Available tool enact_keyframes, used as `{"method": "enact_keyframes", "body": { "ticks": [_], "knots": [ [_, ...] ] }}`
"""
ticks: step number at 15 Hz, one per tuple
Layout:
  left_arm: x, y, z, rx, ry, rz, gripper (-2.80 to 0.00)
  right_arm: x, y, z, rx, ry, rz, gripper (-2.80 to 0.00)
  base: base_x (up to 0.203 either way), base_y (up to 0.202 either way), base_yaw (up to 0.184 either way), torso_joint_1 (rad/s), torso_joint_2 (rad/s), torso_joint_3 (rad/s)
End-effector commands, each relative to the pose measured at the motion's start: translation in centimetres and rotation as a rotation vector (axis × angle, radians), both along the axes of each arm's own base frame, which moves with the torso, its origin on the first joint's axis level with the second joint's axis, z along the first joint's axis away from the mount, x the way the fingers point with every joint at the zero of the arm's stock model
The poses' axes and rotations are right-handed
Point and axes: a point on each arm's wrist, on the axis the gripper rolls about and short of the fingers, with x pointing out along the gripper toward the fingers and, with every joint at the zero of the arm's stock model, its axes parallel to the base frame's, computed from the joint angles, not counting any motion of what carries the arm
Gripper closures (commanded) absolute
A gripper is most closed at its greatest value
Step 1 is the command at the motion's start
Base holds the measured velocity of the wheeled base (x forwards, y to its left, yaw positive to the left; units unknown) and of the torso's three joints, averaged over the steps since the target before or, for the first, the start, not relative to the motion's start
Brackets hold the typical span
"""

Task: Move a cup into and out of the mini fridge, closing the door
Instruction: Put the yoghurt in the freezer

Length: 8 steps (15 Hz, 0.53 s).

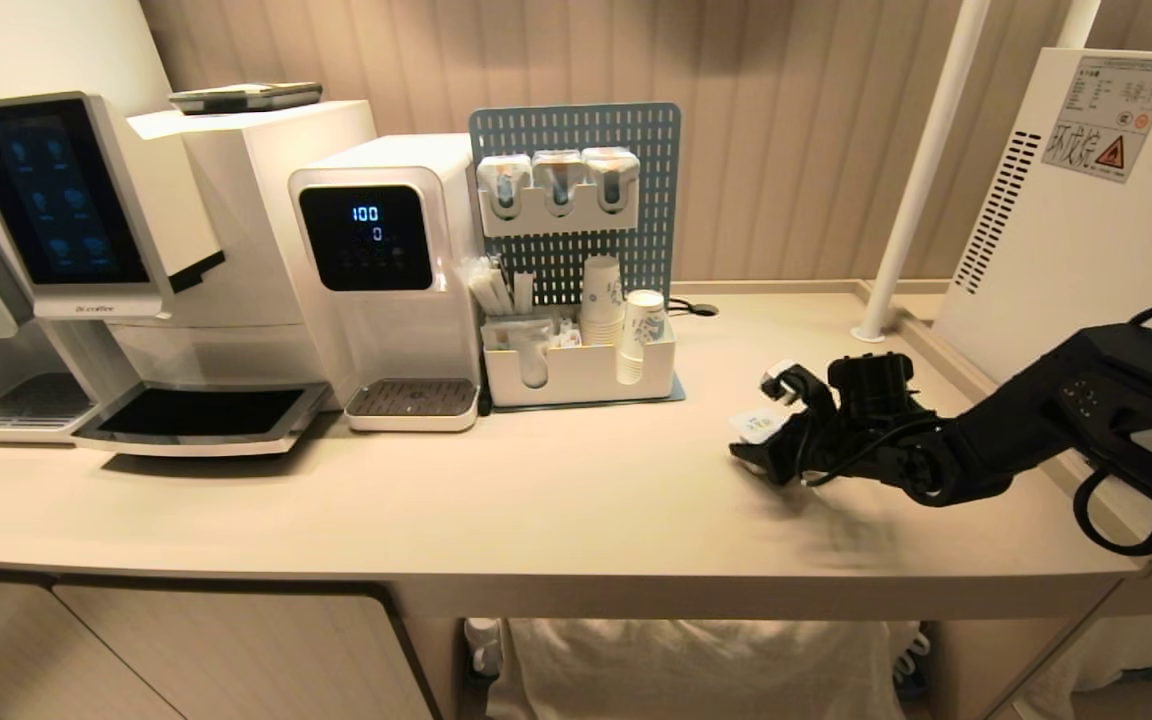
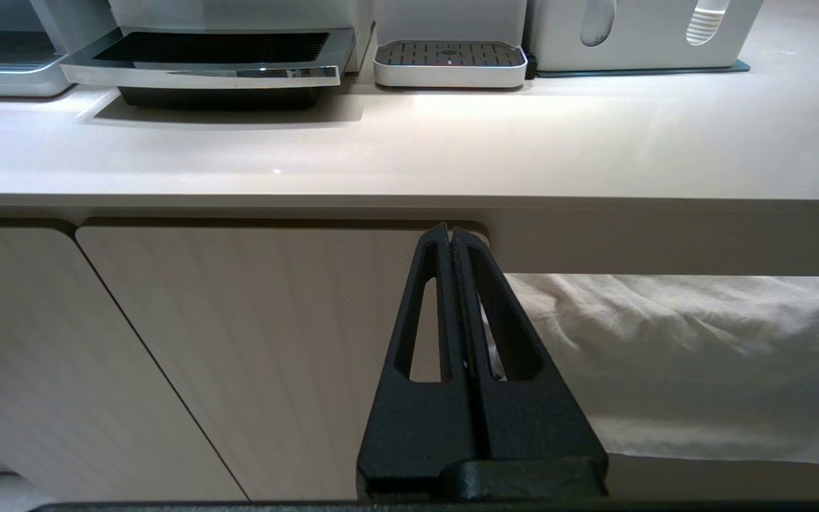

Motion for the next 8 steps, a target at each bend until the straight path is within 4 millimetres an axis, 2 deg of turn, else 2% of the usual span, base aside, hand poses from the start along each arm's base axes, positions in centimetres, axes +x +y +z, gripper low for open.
{"method": "enact_keyframes", "body": {
  "ticks": [1,3,5,8],
  "knots": [
    [0.0,0.0,0.0,0.000,0.000,0.000,0.00,-0.9,-0.2,1.4,0.004,-0.017,0.000,0.00,0.000,0.000,0.000,0.000,0.00,0.000],
    [0.0,0.0,0.0,0.000,-0.001,0.000,0.00,-2.6,-0.9,2.8,0.018,-0.008,-0.018,0.00,0.000,0.000,0.000,0.000,0.00,0.000],
    [0.0,0.0,0.0,0.000,-0.001,0.000,0.00,-5.4,-1.8,5.5,0.041,-0.024,-0.039,0.00,0.000,0.000,0.000,0.000,0.00,0.000],
    [0.0,0.0,0.0,-0.002,0.000,0.000,0.00,-11.6,-3.2,10.7,0.100,-0.086,-0.075,0.00,0.000,0.000,0.000,0.000,0.00,0.000]
  ]
}}
